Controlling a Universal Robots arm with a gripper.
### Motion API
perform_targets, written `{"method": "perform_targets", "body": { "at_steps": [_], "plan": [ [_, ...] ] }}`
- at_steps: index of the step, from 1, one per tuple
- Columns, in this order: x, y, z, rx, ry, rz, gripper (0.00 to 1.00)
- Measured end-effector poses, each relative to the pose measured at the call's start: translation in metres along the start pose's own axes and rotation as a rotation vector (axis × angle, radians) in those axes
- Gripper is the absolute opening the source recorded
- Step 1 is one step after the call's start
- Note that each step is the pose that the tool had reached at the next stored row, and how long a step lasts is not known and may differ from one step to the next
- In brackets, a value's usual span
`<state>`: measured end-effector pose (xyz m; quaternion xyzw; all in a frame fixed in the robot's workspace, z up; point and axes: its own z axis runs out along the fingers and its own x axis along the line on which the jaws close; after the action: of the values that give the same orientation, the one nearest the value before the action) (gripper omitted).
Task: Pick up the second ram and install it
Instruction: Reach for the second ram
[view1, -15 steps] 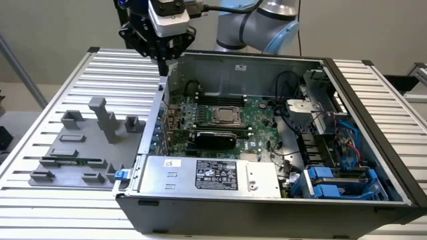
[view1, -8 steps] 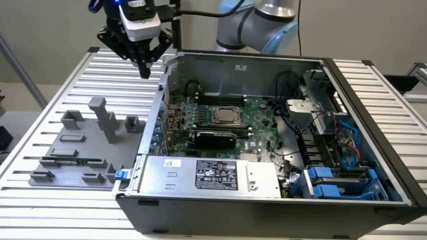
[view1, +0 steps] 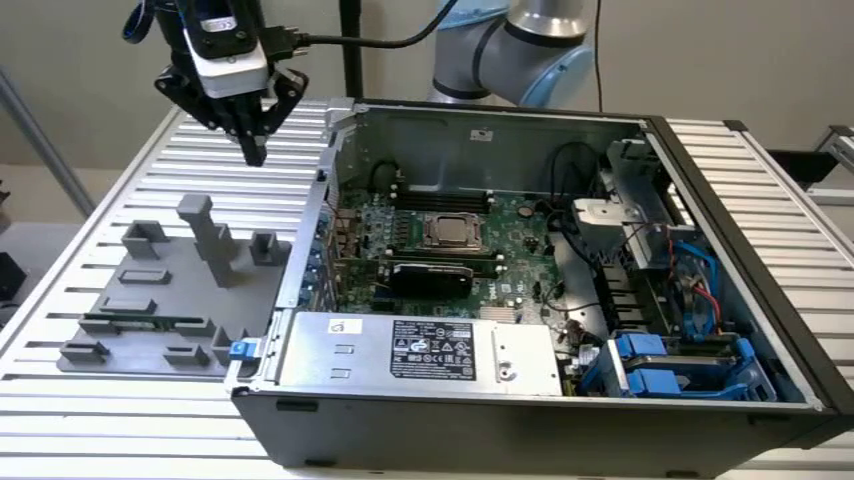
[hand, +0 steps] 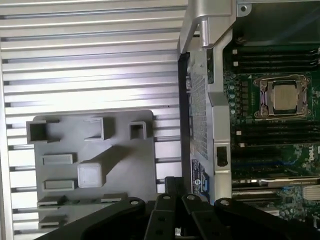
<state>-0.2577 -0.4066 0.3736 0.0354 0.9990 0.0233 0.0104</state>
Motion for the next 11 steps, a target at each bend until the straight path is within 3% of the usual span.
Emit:
{"method": "perform_targets", "body": {
  "at_steps": [11],
  "plan": [
    [0.05,-0.0068,0.0119,0.0006,-0.0001,0.0,0.0]
  ]
}}
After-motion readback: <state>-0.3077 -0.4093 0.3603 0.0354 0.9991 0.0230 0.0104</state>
